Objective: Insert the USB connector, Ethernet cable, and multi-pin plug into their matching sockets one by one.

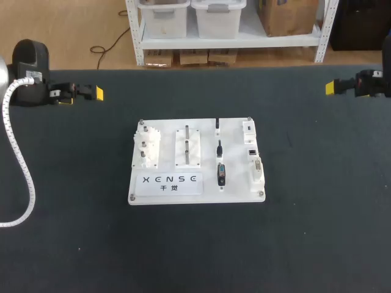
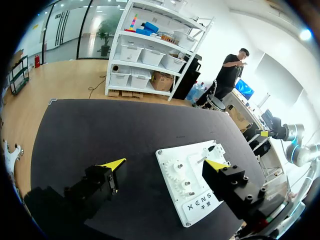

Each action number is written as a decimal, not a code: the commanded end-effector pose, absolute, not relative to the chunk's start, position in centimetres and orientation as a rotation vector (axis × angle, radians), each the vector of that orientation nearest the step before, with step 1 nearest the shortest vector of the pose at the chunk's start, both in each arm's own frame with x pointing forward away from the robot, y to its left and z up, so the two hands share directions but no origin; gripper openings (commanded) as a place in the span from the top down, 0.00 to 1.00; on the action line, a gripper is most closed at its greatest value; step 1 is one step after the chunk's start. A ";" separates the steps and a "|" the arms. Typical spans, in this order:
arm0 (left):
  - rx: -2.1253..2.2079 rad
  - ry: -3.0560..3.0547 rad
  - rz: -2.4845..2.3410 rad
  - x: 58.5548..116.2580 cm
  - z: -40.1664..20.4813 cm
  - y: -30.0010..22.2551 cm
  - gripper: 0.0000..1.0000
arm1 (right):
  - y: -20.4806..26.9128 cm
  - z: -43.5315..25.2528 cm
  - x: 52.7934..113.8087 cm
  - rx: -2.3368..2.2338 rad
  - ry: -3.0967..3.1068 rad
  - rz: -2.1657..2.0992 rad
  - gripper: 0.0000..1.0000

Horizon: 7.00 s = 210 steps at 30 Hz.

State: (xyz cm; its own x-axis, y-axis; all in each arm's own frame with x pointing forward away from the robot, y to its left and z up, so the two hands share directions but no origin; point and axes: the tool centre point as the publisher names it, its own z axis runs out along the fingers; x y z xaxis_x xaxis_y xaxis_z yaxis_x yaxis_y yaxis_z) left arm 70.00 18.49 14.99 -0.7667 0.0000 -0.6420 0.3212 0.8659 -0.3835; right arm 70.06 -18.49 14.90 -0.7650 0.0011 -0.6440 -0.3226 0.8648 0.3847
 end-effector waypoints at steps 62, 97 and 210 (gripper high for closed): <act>0.231 2.374 -0.637 70.0 15.0 18.5 0.00 | -2.4 17.4 73.4 -0.317 2.603 0.138 0.00; 0.231 2.374 -0.637 70.0 15.0 18.5 0.00 | 4.6 7.6 72.9 -0.210 2.795 -0.004 0.00; 0.231 2.374 -0.637 70.0 15.0 18.5 0.00 | -1.2 3.5 72.6 0.046 2.895 -0.066 1.00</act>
State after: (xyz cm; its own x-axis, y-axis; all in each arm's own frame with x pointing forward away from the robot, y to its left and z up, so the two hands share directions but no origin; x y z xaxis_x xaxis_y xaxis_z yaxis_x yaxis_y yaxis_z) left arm 70.00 18.49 14.99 -0.7667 0.0000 -0.6420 0.3212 0.8659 -0.3835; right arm 72.55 -1.39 3.79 -0.9708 0.0245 -0.2386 0.0344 0.9987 -0.0377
